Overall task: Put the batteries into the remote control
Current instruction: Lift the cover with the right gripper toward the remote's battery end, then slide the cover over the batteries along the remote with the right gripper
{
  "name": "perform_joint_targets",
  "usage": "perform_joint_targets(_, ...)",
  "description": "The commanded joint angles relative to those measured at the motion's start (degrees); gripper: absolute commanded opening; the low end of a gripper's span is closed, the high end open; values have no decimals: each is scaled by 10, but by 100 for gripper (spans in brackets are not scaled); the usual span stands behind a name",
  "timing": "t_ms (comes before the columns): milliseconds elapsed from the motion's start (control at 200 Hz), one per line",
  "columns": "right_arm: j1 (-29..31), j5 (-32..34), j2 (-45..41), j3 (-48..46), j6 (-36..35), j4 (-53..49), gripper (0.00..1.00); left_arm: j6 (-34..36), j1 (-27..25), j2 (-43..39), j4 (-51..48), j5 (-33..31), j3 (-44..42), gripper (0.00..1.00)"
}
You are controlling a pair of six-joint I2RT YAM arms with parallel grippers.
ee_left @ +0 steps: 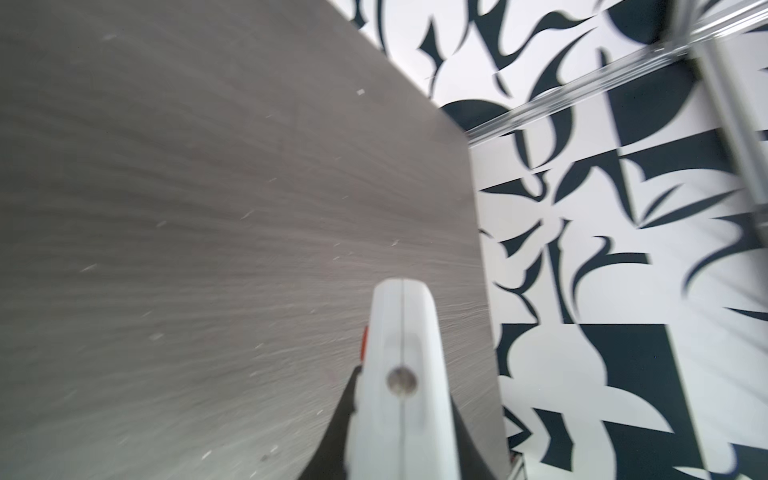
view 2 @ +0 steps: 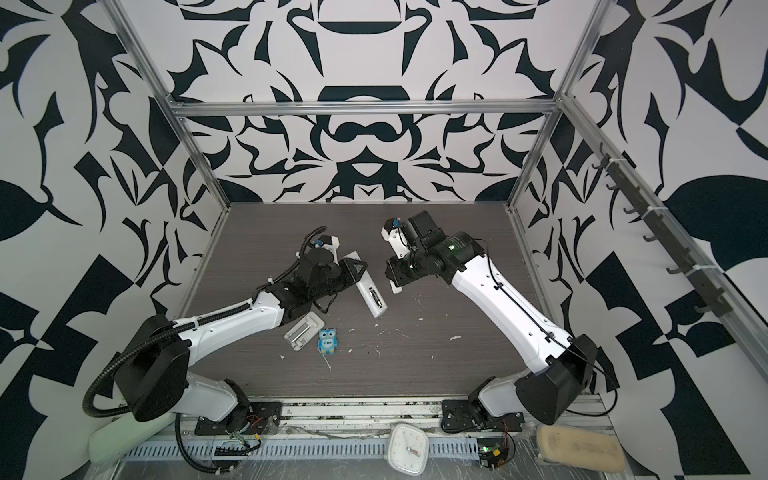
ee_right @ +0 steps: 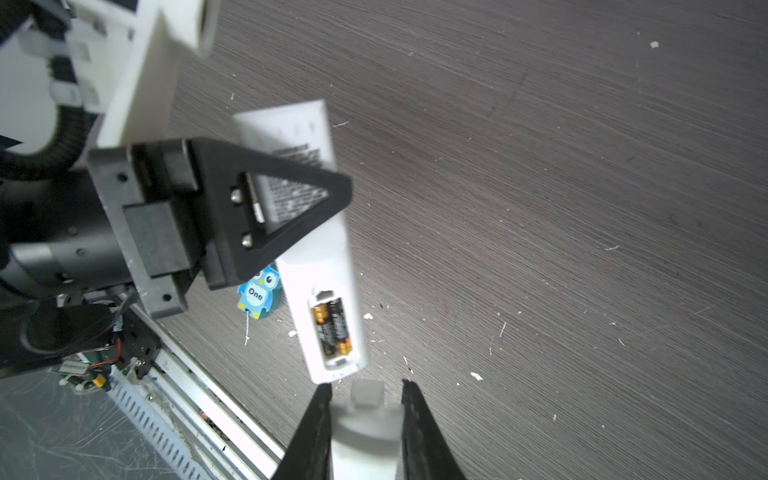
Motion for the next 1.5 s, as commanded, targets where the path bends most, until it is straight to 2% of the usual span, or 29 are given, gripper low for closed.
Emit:
perform_joint_targets(0,-1,-19,-16,9,-11,29,0,-14,0,10,84,29,23,2)
perform_joint_targets(165,-1,-24,-50,-44,-28,88,0,-26,1,32,104,62,35,2)
perform_joint_targets(505,-2,-33,-73,-102,-51,134,0,-35,1,30,119,67,28,2)
perform_joint_targets(945,-2,-43,-65,-126,-43,159,0,-55,1,14,163,52,-3,2)
perform_joint_targets(1495,-2,-13,-71,-144,-63,173,0,-61,0,22,176,63,-5,1)
